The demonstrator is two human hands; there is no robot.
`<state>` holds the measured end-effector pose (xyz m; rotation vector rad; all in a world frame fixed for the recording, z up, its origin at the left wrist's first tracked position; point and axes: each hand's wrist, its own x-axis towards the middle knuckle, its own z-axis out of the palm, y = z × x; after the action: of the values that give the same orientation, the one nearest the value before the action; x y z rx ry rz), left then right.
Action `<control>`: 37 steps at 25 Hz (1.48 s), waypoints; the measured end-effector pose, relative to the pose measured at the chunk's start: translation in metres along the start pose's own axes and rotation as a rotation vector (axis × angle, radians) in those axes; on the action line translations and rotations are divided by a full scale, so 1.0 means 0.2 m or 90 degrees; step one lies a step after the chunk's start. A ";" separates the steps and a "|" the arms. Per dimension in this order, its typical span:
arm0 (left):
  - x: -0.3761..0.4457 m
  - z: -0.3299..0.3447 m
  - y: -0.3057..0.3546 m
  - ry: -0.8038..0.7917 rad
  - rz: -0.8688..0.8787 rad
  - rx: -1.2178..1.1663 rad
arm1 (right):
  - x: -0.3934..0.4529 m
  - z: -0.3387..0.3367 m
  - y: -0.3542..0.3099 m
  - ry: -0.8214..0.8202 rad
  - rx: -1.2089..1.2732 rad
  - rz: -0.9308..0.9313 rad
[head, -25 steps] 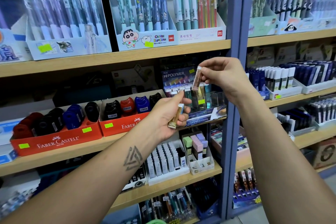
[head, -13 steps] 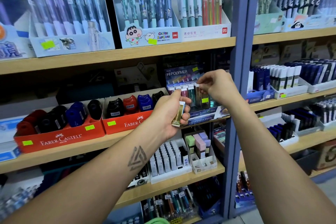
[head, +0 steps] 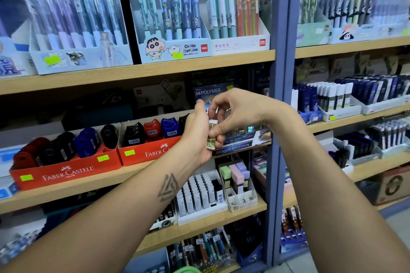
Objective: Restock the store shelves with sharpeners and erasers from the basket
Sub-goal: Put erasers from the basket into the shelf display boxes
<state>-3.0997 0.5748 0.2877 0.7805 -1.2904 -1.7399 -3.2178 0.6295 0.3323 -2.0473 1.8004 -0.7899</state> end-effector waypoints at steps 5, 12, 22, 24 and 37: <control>0.01 0.01 0.08 -0.181 -0.037 -0.054 | -0.02 -0.06 0.05 0.104 0.143 0.018; 0.04 0.00 0.11 -0.184 0.022 -0.039 | -0.04 -0.08 0.19 0.287 0.535 0.053; 0.11 0.00 0.13 -0.017 0.073 -0.094 | 0.06 -0.05 0.38 0.525 0.227 0.050; 0.11 -0.01 0.12 -0.024 0.058 -0.095 | 0.08 -0.05 0.40 0.507 0.166 0.070; 0.08 -0.03 0.06 -0.097 0.027 -0.071 | 0.15 -0.02 0.40 0.409 -0.102 0.153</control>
<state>-3.0993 0.5560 0.2979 0.5618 -1.2880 -1.8490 -3.2831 0.5875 0.2956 -1.7245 2.4537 -1.3758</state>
